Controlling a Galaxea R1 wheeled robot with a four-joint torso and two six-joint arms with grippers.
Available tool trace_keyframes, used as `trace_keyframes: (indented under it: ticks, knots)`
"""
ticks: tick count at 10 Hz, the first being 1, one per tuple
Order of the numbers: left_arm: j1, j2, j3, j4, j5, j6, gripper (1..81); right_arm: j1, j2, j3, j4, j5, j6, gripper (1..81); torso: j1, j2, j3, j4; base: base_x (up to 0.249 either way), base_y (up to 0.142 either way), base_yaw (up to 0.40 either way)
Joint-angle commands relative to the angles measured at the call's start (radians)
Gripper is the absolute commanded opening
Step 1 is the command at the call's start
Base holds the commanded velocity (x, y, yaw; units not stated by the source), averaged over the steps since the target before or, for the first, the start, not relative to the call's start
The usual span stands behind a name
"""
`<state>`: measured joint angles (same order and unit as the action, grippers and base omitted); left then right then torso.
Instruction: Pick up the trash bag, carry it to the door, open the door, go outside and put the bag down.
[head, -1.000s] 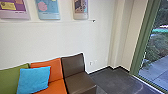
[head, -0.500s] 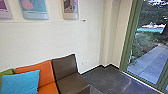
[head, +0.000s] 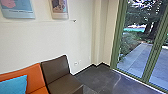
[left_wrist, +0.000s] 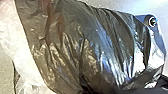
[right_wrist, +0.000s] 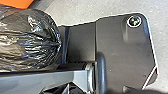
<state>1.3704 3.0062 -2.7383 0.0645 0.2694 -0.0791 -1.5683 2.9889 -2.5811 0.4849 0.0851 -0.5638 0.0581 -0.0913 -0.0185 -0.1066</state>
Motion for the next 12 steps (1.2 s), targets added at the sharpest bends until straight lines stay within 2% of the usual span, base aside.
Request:
trace_keyframes:
  ticks: [1, 12]
  knots:
    - [-0.075, -0.002, -0.001, 0.006, 0.062, 0.007, 1.0, 0.046, 0.008, 0.004, -0.009, -0.065, -0.005, 81.1, 0.000, 0.000, 0.000, 0.000, 0.000, 0.000, -0.267]
    - [-0.075, -0.001, -0.001, 0.008, 0.060, 0.006, 1.0, 0.044, 0.012, 0.004, -0.009, -0.065, -0.005, 81.1, 0.000, 0.000, 0.000, 0.000, 0.000, 0.000, -0.288]
